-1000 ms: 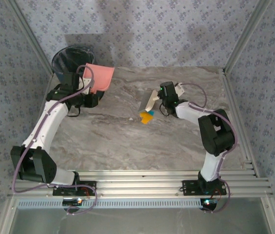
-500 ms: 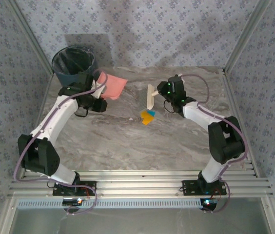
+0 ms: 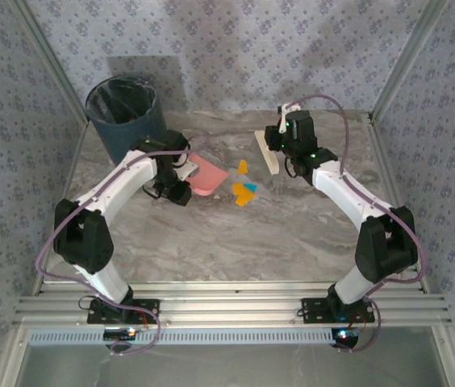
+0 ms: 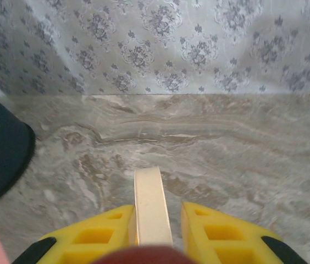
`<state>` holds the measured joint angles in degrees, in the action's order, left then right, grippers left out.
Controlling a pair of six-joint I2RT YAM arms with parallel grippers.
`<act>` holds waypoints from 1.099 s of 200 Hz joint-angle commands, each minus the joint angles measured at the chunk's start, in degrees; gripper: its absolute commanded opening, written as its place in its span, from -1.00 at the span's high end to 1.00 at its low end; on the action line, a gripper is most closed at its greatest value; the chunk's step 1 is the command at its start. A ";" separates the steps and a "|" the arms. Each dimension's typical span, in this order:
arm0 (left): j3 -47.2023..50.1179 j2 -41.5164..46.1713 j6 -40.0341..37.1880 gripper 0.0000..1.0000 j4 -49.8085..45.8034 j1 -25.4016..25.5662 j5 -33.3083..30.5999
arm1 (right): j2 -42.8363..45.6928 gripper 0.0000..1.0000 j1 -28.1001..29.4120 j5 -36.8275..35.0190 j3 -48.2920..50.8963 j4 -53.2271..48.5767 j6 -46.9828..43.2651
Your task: Sweep away the paper scraps from the table
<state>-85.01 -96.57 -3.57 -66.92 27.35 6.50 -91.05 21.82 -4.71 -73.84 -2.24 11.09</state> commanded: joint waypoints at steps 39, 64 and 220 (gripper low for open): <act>2.78 -1.33 3.36 1.00 -7.23 6.18 1.26 | -7.11 1.00 0.85 -1.29 -3.84 4.60 -21.91; 3.55 -2.46 4.36 1.00 -7.09 9.38 1.96 | -10.17 1.00 1.45 -0.71 -5.06 6.74 -25.96; 6.19 -8.65 7.03 1.00 -1.97 14.69 3.27 | -15.77 1.00 5.31 9.36 -3.40 8.12 -30.01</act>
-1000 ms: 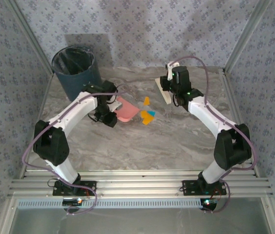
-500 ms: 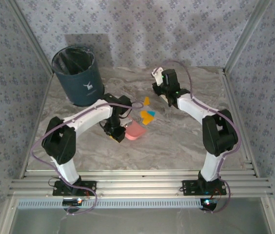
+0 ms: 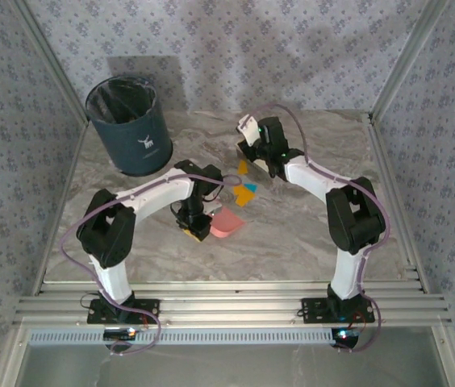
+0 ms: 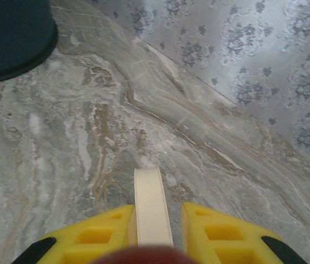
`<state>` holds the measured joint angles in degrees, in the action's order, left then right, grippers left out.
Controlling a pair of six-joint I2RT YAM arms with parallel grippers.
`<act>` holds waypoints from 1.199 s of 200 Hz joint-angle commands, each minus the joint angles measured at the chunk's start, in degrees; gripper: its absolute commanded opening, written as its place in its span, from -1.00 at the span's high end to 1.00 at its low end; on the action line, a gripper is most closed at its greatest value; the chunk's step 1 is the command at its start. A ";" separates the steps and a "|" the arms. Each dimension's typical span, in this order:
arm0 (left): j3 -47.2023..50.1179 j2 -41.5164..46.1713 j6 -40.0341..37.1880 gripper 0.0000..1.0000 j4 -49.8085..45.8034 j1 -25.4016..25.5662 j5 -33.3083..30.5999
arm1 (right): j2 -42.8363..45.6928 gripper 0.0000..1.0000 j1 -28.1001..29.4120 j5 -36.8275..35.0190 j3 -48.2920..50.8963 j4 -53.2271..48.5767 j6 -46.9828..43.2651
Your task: Sweep away the paper scraps from the table
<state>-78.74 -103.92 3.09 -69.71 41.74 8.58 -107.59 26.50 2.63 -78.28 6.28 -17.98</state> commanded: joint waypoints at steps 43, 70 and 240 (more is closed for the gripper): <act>-1.50 -4.17 0.45 1.00 2.60 0.20 0.75 | 4.14 1.00 2.30 0.53 5.66 -1.92 -0.31; -2.68 -5.48 0.91 1.00 3.72 -0.43 0.16 | 6.08 1.00 3.35 0.01 7.89 -2.35 0.78; -6.28 -8.49 0.09 1.00 5.20 -2.42 1.50 | 14.14 1.00 8.89 1.18 15.18 -4.99 10.29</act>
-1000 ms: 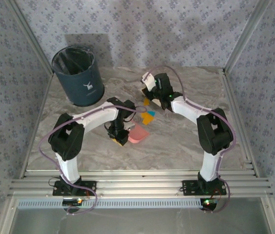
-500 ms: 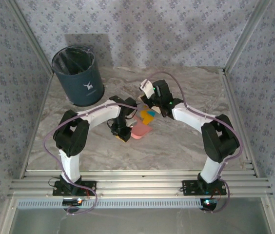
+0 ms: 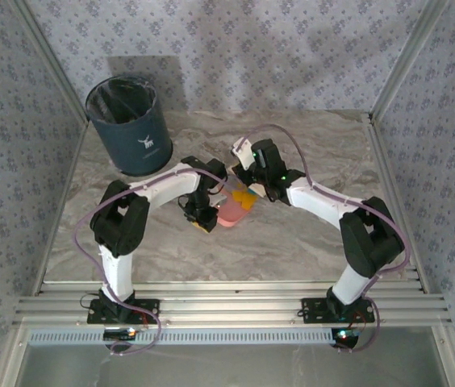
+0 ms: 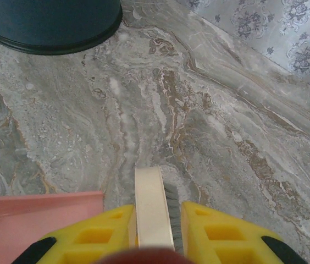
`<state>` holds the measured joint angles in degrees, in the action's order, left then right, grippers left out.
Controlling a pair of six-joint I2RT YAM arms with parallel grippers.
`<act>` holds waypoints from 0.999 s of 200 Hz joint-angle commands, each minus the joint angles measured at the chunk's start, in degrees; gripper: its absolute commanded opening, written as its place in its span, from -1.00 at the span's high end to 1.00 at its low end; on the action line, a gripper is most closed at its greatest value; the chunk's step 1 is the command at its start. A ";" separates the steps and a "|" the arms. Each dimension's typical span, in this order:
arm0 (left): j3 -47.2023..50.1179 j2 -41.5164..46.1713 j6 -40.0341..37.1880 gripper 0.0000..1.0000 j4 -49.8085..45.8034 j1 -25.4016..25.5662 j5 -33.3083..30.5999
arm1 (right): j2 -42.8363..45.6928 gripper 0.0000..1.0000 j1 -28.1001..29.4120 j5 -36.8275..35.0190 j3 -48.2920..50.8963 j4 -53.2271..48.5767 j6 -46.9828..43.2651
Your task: Sweep away the paper scraps from the table
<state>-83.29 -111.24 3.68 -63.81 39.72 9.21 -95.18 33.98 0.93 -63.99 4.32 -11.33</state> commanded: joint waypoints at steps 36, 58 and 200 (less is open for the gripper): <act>-2.14 -1.17 -0.74 1.00 -0.43 -0.39 1.31 | 2.82 1.00 2.96 4.38 0.71 -3.04 4.29; -2.14 -1.31 -0.87 1.00 -0.17 -0.44 1.64 | 3.74 1.00 3.39 5.19 0.63 -3.25 5.21; -0.83 -0.02 -2.03 1.00 0.25 -0.30 2.53 | 10.39 1.00 3.84 -13.72 5.02 2.49 9.56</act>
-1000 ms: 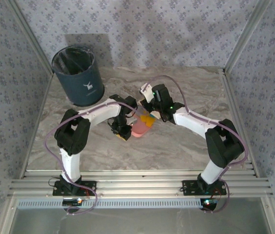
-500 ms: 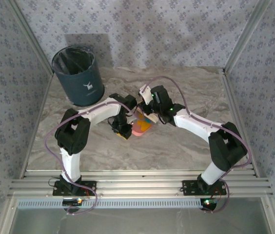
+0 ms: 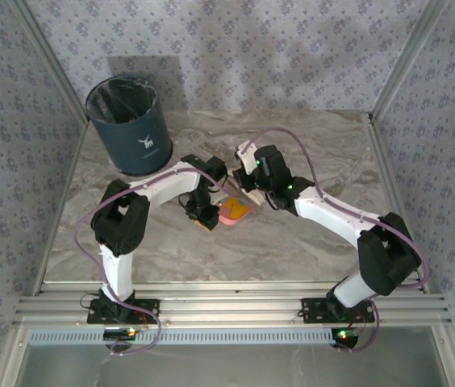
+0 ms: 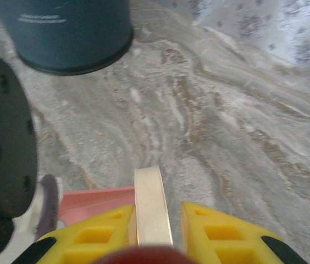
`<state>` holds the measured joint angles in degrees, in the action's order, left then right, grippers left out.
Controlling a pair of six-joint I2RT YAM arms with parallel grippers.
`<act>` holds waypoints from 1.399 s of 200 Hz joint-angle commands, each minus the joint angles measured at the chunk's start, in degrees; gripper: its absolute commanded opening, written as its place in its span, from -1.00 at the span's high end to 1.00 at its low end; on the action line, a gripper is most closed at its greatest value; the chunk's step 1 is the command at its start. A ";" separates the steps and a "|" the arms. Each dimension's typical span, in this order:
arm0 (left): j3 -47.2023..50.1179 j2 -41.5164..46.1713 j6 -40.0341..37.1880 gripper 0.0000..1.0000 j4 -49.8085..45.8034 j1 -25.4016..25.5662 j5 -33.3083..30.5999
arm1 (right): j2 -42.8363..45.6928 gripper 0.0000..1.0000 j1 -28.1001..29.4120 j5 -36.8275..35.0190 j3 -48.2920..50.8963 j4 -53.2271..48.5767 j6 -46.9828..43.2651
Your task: Sweep away the paper scraps from the table
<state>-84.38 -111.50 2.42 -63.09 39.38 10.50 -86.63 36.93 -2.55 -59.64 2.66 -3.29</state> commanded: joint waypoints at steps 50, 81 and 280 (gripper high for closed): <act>0.57 0.42 -0.85 1.00 -0.37 0.03 1.29 | -1.70 1.00 1.05 -16.61 -1.17 2.38 1.36; 0.79 0.59 -0.74 1.00 -0.28 0.09 1.37 | -4.58 1.00 1.06 -14.26 -3.84 -1.31 1.36; 1.94 1.45 -0.89 1.00 0.65 0.05 1.04 | 0.62 1.00 -2.47 6.14 -2.50 -4.30 7.16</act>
<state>-83.07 -111.44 2.15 -61.63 39.38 10.94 -88.27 34.37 5.34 -62.59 -2.59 2.55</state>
